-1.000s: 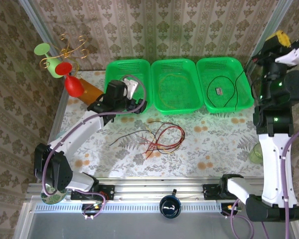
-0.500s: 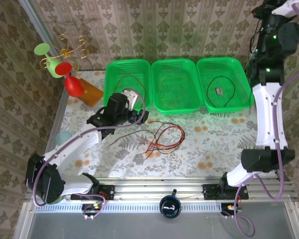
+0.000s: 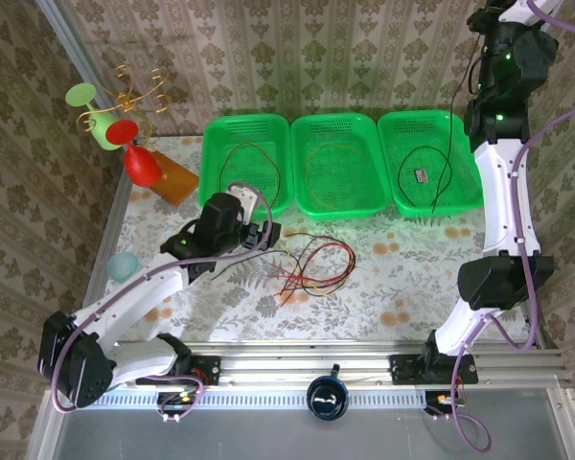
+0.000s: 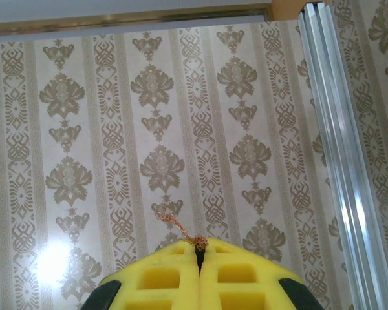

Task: Untangle the cables

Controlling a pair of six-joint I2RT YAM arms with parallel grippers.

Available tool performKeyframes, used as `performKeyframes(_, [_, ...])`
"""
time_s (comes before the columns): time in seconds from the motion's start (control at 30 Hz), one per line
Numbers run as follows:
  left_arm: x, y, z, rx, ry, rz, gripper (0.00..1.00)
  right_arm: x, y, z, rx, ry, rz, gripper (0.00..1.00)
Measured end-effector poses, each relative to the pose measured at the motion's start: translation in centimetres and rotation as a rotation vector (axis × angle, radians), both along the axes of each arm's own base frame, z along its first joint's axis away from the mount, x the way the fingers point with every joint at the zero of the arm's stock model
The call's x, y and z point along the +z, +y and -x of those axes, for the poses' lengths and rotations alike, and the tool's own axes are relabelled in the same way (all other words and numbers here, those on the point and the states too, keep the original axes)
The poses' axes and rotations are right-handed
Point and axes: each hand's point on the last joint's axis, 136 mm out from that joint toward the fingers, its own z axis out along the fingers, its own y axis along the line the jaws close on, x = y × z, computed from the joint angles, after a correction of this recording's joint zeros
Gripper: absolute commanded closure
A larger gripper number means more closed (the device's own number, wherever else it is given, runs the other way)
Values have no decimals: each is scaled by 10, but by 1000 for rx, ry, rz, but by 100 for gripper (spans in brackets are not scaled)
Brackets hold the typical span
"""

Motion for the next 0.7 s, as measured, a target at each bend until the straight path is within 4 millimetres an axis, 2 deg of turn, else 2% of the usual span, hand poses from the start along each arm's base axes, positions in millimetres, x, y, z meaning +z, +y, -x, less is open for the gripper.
performKeyframes(0.17, [-4, 2, 3, 3, 7, -8, 6, 6, 3, -13, 47, -24, -24, 100])
performKeyframes(0.23, [-3, 3, 4, 9, 6, -3, 6, 12, 5, -12, 61, -35, -24, 100])
performKeyframes(0.3, [-2, 5, 6, 16, 4, 4, 6, 22, 7, -5, 71, -55, -20, 100])
performKeyframes(0.47, [-5, 10, 10, 27, 11, 10, 6, 47, 12, 25, 80, -113, -7, 100])
performKeyframes(0.57, [-6, 9, 11, 28, 14, 15, 6, 62, 14, 46, 78, -151, 2, 100])
performKeyframes(0.7, [-6, 6, 13, 20, 16, 17, 6, 77, 16, 64, 75, -194, 18, 100])
